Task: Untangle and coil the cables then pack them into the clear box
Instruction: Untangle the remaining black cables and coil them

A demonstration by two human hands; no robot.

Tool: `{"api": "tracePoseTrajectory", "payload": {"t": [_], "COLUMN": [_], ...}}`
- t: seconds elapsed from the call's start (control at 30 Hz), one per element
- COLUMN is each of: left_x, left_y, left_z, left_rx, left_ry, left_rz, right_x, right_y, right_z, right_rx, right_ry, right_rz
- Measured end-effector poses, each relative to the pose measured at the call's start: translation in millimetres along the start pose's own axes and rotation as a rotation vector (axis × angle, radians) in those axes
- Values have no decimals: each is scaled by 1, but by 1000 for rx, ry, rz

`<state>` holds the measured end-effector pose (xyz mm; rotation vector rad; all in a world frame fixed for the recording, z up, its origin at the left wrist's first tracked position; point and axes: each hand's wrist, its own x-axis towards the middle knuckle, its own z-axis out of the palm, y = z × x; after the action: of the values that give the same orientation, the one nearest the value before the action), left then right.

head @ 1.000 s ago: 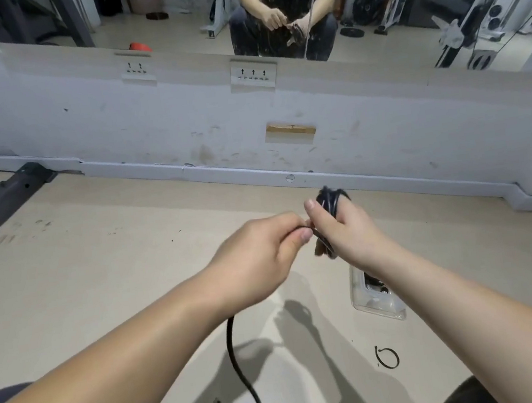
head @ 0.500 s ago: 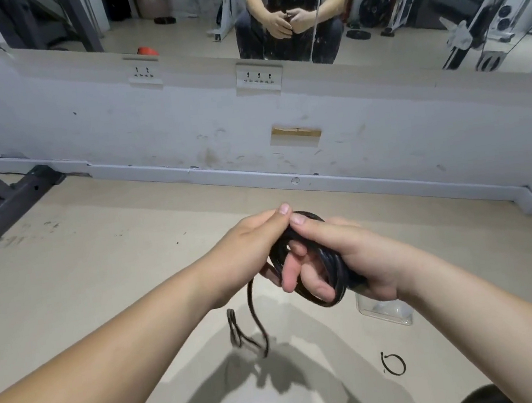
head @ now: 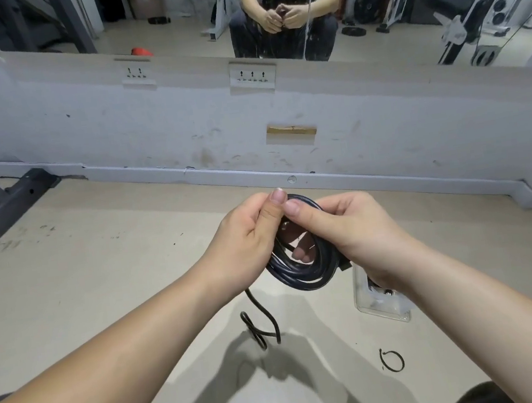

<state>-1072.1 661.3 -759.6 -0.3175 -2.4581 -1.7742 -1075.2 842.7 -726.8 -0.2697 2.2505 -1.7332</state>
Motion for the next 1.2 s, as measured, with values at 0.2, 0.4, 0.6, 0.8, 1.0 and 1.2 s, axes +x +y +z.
{"api": "tracePoseTrajectory", "payload": {"t": [0.2,0.4,0.6,0.8,1.0,1.2], "left_x": [-4,-6,-3,-15,-43,-57], "left_y": [-1,-3,-21,-35,-24,-7], "left_z": [-4,-1,-3,13,48,62], "left_rx": [183,140,109,4,-12,-97], "left_ry": [172,186,143,-71,-530,-576], "left_rz": [86,84,-42,-306,-512,-504], "right_x": [0,1,2,12,25,40], "right_y": [6,5,3,6,16,31], "right_z": [5,6,18,18,18,0], "right_rx": [343,489,404,290,437,-26], "right_ry": [-242,-352,-101,173,414,626], "right_rz": [25,132,125,81,159,12]}}
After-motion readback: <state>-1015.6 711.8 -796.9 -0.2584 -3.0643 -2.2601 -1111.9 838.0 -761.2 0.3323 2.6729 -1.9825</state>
